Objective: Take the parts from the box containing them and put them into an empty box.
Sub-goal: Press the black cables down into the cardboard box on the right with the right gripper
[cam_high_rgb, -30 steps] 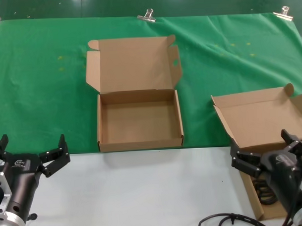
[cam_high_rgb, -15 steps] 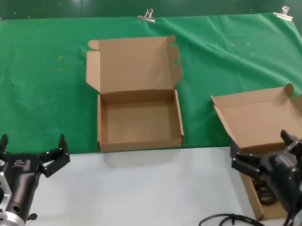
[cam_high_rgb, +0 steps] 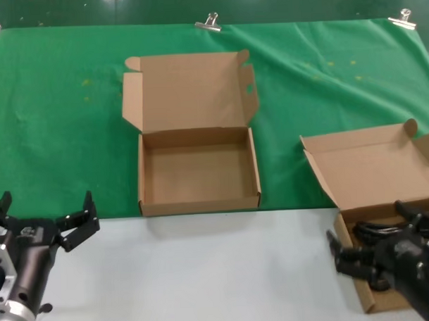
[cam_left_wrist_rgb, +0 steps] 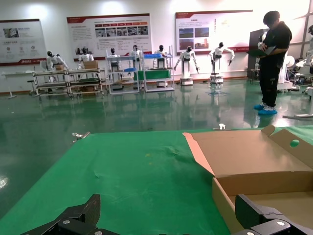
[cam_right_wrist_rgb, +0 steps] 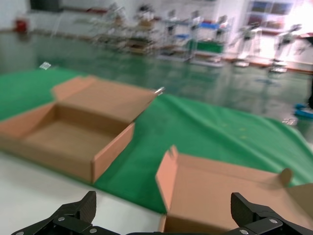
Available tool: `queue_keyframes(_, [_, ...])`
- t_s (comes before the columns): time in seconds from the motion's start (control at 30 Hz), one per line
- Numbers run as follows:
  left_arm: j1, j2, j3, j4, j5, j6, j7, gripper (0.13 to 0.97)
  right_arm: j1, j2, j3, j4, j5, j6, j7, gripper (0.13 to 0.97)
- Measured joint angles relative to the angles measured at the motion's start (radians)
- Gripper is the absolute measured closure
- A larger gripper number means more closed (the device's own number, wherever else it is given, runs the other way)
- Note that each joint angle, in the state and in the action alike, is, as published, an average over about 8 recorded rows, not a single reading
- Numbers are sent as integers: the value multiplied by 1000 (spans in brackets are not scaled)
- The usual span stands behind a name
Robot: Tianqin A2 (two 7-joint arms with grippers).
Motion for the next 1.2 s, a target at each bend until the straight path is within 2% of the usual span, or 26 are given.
queue_keyframes(0.2, [0, 0, 0, 0, 0, 0, 0, 132, 107, 236, -232, 8, 117, 14, -33, 129])
queue_keyframes(0.3, [0, 0, 0, 0, 0, 0, 0, 132, 184, 336, -345, 12, 111, -20, -10, 129])
queue_keyframes(0.4, [0, 0, 0, 0, 0, 0, 0, 132, 276, 424, -453, 12, 36, -89, 67, 129])
queue_keyframes(0.57, [0, 0, 0, 0, 0, 0, 0, 132, 437, 528, -579, 3, -188, -269, 258, 129])
queue_keyframes(0.7, [0, 0, 0, 0, 0, 0, 0, 132, 523, 561, -595, -5, -369, -430, 374, 129])
queue_keyframes(0.9, [0, 0, 0, 0, 0, 0, 0, 132, 597, 546, -528, -18, -575, -654, 450, 129])
queue_keyframes(1.03, [0, 0, 0, 0, 0, 0, 0, 132, 653, 518, -481, -31, -659, -808, 423, 129])
queue_keyframes(1.2, [0, 0, 0, 0, 0, 0, 0, 132, 730, 475, -442, -57, -716, -989, 324, 129])
